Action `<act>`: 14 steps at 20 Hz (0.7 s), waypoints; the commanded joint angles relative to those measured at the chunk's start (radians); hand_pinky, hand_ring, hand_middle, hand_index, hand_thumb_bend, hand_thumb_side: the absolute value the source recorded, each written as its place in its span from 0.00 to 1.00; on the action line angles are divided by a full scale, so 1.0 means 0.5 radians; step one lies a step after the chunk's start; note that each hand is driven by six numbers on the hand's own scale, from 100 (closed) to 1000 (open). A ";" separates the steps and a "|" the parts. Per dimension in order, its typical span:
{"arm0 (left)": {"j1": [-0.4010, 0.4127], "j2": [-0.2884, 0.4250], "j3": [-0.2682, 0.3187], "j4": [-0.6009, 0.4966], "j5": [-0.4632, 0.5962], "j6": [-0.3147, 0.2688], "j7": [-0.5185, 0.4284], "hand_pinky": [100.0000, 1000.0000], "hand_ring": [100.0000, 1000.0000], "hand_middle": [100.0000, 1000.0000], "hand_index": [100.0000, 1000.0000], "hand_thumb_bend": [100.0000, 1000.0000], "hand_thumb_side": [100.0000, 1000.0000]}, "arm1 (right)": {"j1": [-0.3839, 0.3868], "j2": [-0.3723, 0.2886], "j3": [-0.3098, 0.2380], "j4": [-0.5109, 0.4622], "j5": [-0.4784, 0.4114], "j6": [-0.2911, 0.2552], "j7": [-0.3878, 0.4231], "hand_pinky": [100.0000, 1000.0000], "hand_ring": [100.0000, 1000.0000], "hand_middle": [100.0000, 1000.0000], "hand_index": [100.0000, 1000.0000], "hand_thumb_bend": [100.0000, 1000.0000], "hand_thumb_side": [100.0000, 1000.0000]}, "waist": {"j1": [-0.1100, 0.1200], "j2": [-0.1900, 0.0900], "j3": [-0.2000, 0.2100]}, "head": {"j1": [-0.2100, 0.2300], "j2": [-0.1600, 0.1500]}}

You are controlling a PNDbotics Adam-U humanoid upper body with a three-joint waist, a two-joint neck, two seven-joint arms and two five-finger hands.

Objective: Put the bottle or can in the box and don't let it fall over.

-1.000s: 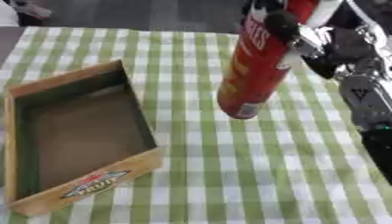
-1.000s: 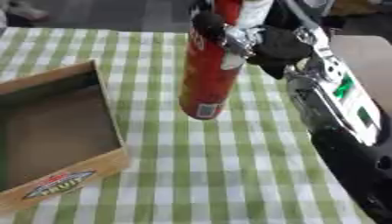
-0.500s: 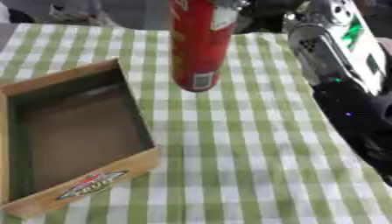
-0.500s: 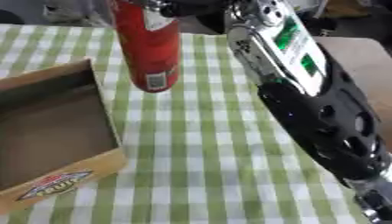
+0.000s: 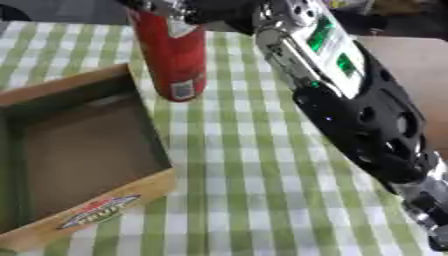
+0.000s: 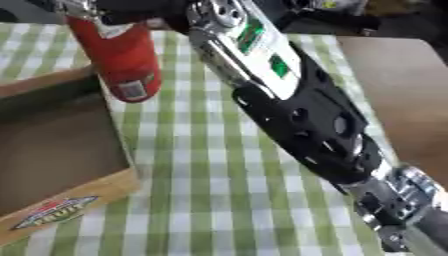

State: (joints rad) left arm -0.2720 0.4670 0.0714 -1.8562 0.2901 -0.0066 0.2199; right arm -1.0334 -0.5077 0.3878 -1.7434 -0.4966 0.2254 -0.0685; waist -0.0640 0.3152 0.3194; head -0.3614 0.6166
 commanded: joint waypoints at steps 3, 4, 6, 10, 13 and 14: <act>-0.085 -0.010 -0.031 0.081 0.023 0.019 -0.043 0.81 0.90 0.78 0.84 0.46 0.36 | -0.081 0.058 0.062 0.053 0.042 0.022 -0.070 0.41 0.40 0.41 0.47 0.42 0.00 | 0.016 -0.034 0.048 | -0.085 0.028; -0.098 -0.016 -0.042 0.097 0.023 0.019 -0.055 0.81 0.90 0.78 0.84 0.46 0.36 | -0.085 0.072 0.083 0.058 0.052 0.030 -0.081 0.41 0.40 0.41 0.47 0.42 0.00 | 0.016 -0.033 0.058 | -0.096 0.030; -0.113 -0.027 -0.058 0.124 0.024 0.019 -0.073 0.81 0.90 0.78 0.84 0.46 0.36 | -0.085 0.096 0.124 0.061 0.074 0.049 -0.102 0.41 0.41 0.41 0.47 0.43 0.00 | 0.013 -0.032 0.070 | -0.112 0.027; -0.130 -0.053 -0.075 0.166 0.038 0.019 -0.095 0.81 0.90 0.78 0.84 0.46 0.36 | -0.084 0.136 0.173 0.073 0.060 0.080 -0.173 0.43 0.42 0.42 0.48 0.44 0.00 | 0.007 -0.031 0.086 | -0.134 0.029; -0.129 -0.063 -0.074 0.210 0.047 0.020 -0.099 0.82 0.90 0.78 0.84 0.46 0.37 | -0.078 0.144 0.195 0.062 0.057 0.093 -0.204 0.43 0.42 0.42 0.48 0.43 0.00 | 0.001 -0.031 0.093 | -0.140 0.036; -0.128 -0.066 -0.072 0.226 0.048 0.019 -0.100 0.82 0.90 0.78 0.84 0.46 0.37 | -0.075 0.151 0.203 0.062 0.051 0.100 -0.215 0.43 0.42 0.42 0.48 0.43 0.00 | -0.001 -0.030 0.097 | -0.144 0.037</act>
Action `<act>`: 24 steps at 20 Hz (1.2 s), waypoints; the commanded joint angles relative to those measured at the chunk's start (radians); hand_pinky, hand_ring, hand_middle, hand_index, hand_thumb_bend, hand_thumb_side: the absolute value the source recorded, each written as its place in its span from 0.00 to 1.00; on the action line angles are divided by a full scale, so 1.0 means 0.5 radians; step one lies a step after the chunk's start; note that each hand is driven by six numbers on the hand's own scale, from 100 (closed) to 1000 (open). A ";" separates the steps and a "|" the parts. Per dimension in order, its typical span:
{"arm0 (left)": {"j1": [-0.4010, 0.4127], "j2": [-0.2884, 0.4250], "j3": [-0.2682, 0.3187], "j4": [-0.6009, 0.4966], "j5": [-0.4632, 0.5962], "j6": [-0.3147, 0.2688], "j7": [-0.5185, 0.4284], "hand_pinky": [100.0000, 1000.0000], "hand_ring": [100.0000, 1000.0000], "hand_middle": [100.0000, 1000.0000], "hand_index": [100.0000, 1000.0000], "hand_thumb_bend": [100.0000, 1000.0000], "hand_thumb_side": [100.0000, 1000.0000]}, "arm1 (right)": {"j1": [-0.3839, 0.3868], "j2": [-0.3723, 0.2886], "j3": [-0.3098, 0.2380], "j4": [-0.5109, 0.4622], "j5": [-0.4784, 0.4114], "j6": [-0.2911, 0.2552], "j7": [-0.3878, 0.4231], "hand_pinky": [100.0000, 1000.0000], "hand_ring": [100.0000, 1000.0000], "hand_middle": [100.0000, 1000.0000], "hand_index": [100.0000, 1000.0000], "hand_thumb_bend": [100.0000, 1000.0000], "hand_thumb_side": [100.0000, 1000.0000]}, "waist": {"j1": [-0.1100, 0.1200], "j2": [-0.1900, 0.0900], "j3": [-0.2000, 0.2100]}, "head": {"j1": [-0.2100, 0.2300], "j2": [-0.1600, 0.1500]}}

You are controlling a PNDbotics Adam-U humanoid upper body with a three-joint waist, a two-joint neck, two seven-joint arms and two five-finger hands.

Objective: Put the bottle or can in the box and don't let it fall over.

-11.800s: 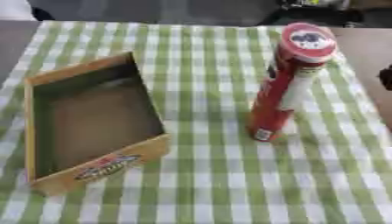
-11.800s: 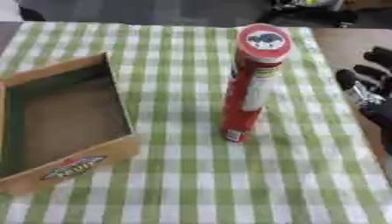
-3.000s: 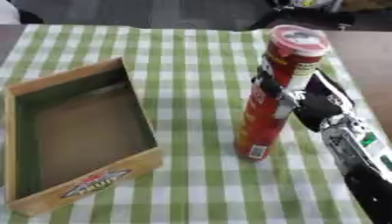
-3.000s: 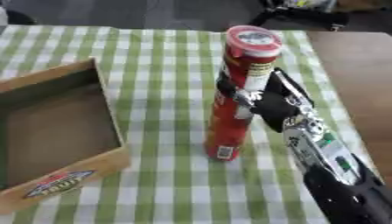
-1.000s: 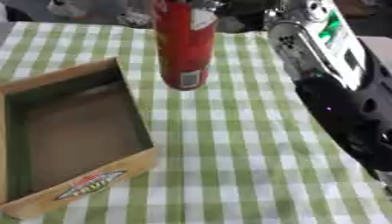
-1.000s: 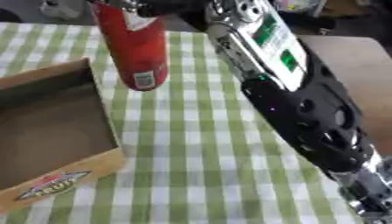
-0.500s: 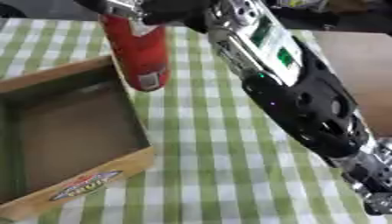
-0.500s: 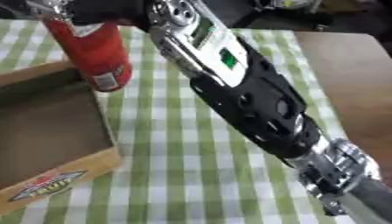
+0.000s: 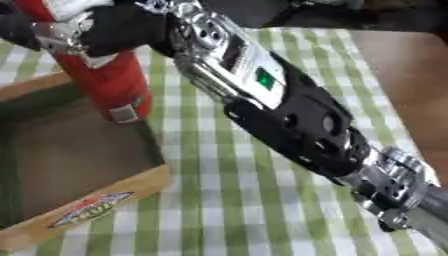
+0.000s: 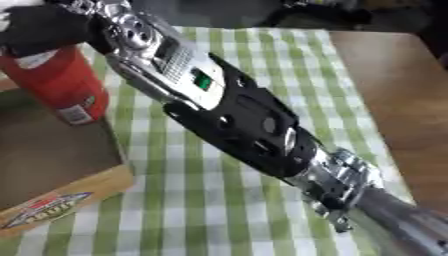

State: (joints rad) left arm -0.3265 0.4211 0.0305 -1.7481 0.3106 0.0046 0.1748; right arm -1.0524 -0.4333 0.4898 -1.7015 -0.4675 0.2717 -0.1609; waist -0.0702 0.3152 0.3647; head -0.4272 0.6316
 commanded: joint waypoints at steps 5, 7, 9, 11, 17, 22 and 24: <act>-0.019 0.020 0.019 0.079 -0.004 -0.007 -0.005 0.81 0.90 0.78 0.84 0.46 0.37 | -0.026 0.033 0.020 -0.014 -0.035 0.008 -0.080 0.44 0.42 0.42 0.49 0.42 0.00 | 0.003 -0.024 0.026 | -0.033 0.006; -0.018 0.016 0.027 0.098 0.002 -0.013 0.004 0.82 0.90 0.78 0.84 0.46 0.37 | -0.021 0.046 0.022 0.007 -0.054 -0.006 -0.110 0.44 0.42 0.42 0.48 0.40 0.00 | 0.000 -0.022 0.031 | -0.038 0.005; -0.020 0.013 0.028 0.106 0.009 -0.019 0.006 0.82 0.90 0.78 0.84 0.46 0.37 | -0.020 0.053 0.019 0.015 -0.091 -0.037 -0.135 0.47 0.44 0.44 0.50 0.42 0.00 | -0.003 -0.020 0.037 | -0.044 0.005; -0.018 0.014 0.029 0.111 0.011 -0.022 0.005 0.82 0.90 0.78 0.84 0.45 0.37 | -0.017 0.053 0.022 0.013 -0.123 -0.071 -0.144 0.59 0.53 0.55 0.60 0.49 0.00 | -0.004 -0.018 0.039 | -0.040 0.003; -0.009 0.015 0.044 0.114 0.016 -0.031 0.015 0.82 0.90 0.78 0.84 0.45 0.37 | -0.008 0.025 0.043 0.031 0.115 -0.050 0.236 0.88 1.00 1.00 0.98 0.88 0.20 | -0.009 -0.019 0.033 | -0.029 0.006; 0.007 0.017 0.062 0.109 0.019 -0.039 0.029 0.82 0.90 0.78 0.84 0.45 0.37 | 0.022 0.024 -0.020 0.060 0.324 0.017 0.417 0.85 1.00 1.00 0.96 0.85 0.18 | -0.008 -0.023 0.016 | -0.014 0.003; 0.011 0.021 0.067 0.108 0.018 -0.039 0.032 0.82 0.90 0.78 0.84 0.45 0.37 | 0.029 0.018 -0.037 0.058 0.305 0.025 0.410 0.84 1.00 1.00 0.95 0.84 0.17 | -0.007 -0.024 0.008 | -0.008 0.003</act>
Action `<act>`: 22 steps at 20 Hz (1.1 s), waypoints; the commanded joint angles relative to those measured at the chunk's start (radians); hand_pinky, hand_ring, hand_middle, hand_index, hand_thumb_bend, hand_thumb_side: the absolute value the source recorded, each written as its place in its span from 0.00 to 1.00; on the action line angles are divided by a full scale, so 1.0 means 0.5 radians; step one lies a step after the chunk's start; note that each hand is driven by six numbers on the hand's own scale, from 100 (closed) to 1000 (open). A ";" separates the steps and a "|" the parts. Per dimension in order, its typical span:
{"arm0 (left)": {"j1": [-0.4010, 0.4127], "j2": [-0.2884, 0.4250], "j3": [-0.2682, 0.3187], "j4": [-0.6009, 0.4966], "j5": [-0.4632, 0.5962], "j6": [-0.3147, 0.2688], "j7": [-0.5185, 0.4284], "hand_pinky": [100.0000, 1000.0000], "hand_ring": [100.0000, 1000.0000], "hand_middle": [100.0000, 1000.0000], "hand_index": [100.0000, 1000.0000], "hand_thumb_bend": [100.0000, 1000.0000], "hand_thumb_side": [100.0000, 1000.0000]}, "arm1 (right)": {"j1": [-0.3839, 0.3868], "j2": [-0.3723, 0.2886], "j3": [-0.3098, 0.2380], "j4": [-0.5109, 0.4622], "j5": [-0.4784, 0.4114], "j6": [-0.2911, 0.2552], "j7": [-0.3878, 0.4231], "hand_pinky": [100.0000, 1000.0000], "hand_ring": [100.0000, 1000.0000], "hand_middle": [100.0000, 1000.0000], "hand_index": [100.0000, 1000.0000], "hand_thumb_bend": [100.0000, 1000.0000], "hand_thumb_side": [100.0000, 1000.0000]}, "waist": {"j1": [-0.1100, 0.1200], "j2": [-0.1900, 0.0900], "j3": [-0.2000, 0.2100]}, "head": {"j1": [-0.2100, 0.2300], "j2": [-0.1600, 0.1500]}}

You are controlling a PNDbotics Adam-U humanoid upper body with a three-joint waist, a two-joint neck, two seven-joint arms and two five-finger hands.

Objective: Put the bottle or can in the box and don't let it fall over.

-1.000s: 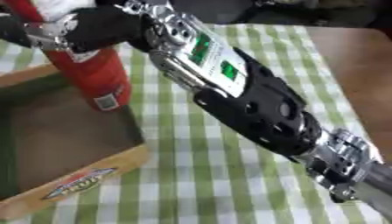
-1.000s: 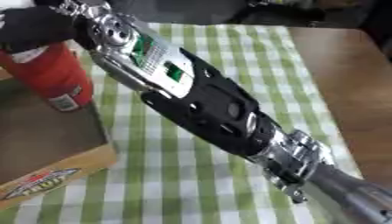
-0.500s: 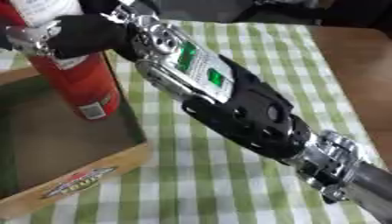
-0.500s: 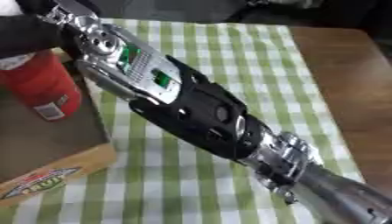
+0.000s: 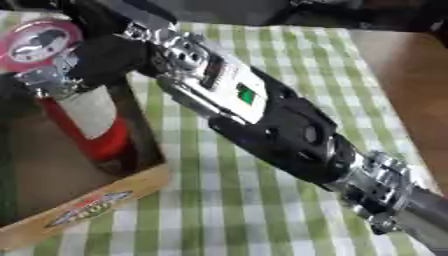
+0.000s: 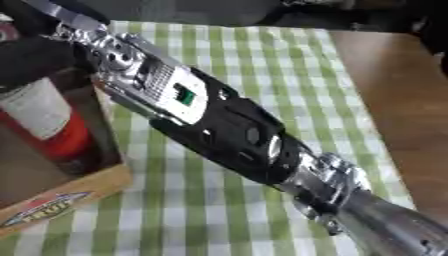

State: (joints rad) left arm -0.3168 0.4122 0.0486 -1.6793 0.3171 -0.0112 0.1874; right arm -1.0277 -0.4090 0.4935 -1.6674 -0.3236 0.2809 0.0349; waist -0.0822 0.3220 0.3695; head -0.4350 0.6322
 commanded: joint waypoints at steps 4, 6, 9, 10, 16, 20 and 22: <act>-0.002 0.043 0.036 -0.029 0.002 -0.009 0.008 0.82 0.90 0.78 0.84 0.45 0.38 | -0.017 -0.048 -0.083 -0.038 -0.063 0.008 -0.040 0.82 0.97 0.99 0.92 0.81 0.14 | 0.023 -0.040 -0.016 | 0.017 0.003; 0.004 0.047 0.038 -0.028 0.000 -0.008 0.009 0.82 0.90 0.78 0.84 0.45 0.38 | -0.016 -0.064 -0.107 -0.070 -0.119 0.004 -0.082 0.81 0.96 0.98 0.91 0.79 0.14 | 0.026 -0.042 -0.024 | 0.020 0.003; 0.011 0.051 0.043 -0.026 0.000 -0.010 0.011 0.82 0.90 0.78 0.84 0.45 0.38 | -0.011 -0.088 -0.148 -0.127 -0.208 0.004 -0.149 0.80 0.94 0.96 0.90 0.78 0.17 | 0.030 -0.045 -0.035 | 0.028 0.001; 0.014 0.051 0.044 -0.025 0.000 -0.010 0.011 0.82 0.90 0.78 0.84 0.45 0.38 | -0.009 -0.095 -0.162 -0.145 -0.236 0.005 -0.172 0.80 0.94 0.96 0.90 0.78 0.18 | 0.031 -0.046 -0.039 | 0.030 0.001; 0.024 0.052 0.042 -0.018 -0.003 -0.008 0.008 0.82 0.90 0.78 0.84 0.44 0.38 | -0.005 -0.131 -0.243 -0.205 -0.439 0.017 -0.295 0.80 0.94 0.96 0.90 0.76 0.22 | 0.038 -0.049 -0.060 | 0.037 -0.003; 0.032 0.058 0.050 -0.017 -0.006 -0.009 0.014 0.82 0.90 0.78 0.84 0.44 0.38 | -0.005 -0.176 -0.315 -0.261 -0.578 0.013 -0.381 0.80 0.94 0.95 0.90 0.75 0.24 | 0.042 -0.052 -0.078 | 0.047 0.001; 0.036 0.062 0.054 -0.018 -0.007 -0.011 0.017 0.82 0.90 0.78 0.84 0.44 0.38 | -0.002 -0.208 -0.354 -0.298 -0.635 0.005 -0.424 0.80 0.93 0.95 0.89 0.74 0.26 | 0.043 -0.056 -0.089 | 0.051 0.001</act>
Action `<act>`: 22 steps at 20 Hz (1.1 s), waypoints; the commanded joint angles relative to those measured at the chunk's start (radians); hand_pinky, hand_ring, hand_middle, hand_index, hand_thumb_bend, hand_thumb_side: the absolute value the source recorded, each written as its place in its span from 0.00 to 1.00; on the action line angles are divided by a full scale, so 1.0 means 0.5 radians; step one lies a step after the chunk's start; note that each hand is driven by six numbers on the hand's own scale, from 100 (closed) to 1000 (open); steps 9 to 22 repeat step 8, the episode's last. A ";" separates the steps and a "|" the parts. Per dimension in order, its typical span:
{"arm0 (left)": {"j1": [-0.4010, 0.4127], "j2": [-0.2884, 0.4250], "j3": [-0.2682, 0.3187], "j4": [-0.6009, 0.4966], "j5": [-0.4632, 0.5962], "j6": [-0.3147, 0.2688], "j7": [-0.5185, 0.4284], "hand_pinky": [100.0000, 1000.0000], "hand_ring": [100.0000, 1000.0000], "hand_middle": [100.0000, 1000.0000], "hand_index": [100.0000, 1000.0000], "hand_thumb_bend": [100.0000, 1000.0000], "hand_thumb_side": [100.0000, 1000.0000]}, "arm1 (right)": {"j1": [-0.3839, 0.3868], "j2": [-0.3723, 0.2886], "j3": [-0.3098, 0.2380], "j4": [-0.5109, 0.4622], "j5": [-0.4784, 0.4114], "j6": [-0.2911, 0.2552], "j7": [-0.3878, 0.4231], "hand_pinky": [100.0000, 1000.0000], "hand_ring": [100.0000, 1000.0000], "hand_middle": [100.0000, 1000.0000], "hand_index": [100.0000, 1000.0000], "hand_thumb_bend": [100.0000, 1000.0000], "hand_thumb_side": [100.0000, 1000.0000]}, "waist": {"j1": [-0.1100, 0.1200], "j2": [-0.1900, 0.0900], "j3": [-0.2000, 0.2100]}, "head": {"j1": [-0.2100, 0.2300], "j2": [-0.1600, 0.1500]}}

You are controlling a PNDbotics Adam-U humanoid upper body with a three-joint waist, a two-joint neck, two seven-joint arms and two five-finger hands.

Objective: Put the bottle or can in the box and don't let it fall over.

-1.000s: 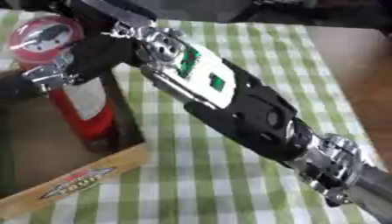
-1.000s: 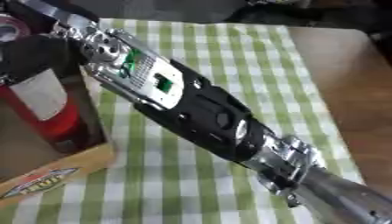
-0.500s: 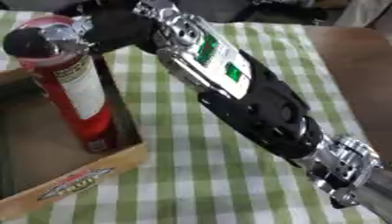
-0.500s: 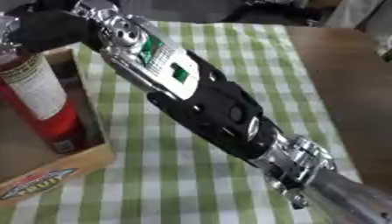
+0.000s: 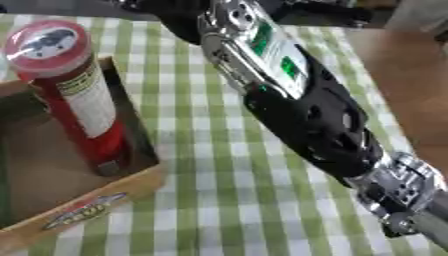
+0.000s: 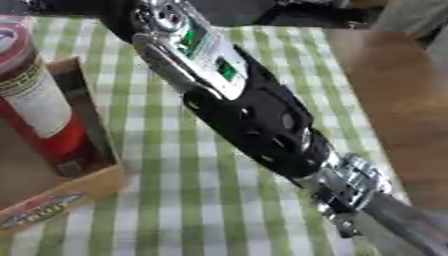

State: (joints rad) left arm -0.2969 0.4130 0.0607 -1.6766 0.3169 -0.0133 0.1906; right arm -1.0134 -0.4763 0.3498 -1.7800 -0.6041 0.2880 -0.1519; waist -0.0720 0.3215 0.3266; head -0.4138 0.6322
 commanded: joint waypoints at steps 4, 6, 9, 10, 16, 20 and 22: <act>0.011 0.076 0.041 -0.029 -0.014 -0.010 0.019 0.82 0.90 0.78 0.84 0.44 0.38 | 0.008 -0.159 -0.167 -0.151 -0.186 -0.045 -0.155 0.79 0.91 0.92 0.88 0.72 0.28 | 0.027 -0.063 -0.033 | 0.025 0.001; 0.021 0.083 0.048 -0.031 -0.017 -0.011 0.026 0.82 0.90 0.78 0.84 0.44 0.38 | 0.020 -0.184 -0.208 -0.167 -0.202 -0.061 -0.206 0.79 0.89 0.91 0.87 0.71 0.28 | 0.030 -0.069 -0.051 | 0.043 0.002; 0.032 0.088 0.054 -0.031 -0.021 -0.012 0.030 0.82 0.90 0.78 0.84 0.44 0.38 | 0.028 -0.200 -0.233 -0.156 -0.180 -0.070 -0.236 0.78 0.88 0.89 0.87 0.70 0.27 | 0.035 -0.073 -0.071 | 0.065 0.002; 0.032 0.088 0.054 -0.031 -0.021 -0.012 0.030 0.82 0.90 0.78 0.84 0.44 0.38 | 0.028 -0.200 -0.233 -0.156 -0.180 -0.070 -0.236 0.78 0.88 0.89 0.87 0.70 0.27 | 0.035 -0.073 -0.071 | 0.065 0.002; 0.032 0.088 0.054 -0.031 -0.021 -0.012 0.030 0.82 0.90 0.78 0.84 0.44 0.38 | 0.028 -0.200 -0.233 -0.156 -0.180 -0.070 -0.236 0.78 0.88 0.89 0.87 0.70 0.27 | 0.035 -0.073 -0.071 | 0.065 0.002; 0.032 0.088 0.054 -0.031 -0.021 -0.012 0.030 0.82 0.90 0.78 0.84 0.44 0.38 | 0.028 -0.200 -0.233 -0.156 -0.180 -0.070 -0.236 0.78 0.88 0.89 0.87 0.70 0.27 | 0.035 -0.073 -0.071 | 0.065 0.002; 0.032 0.088 0.054 -0.031 -0.021 -0.012 0.030 0.82 0.90 0.78 0.84 0.44 0.38 | 0.028 -0.200 -0.233 -0.156 -0.180 -0.070 -0.236 0.78 0.88 0.89 0.87 0.70 0.27 | 0.035 -0.073 -0.071 | 0.065 0.002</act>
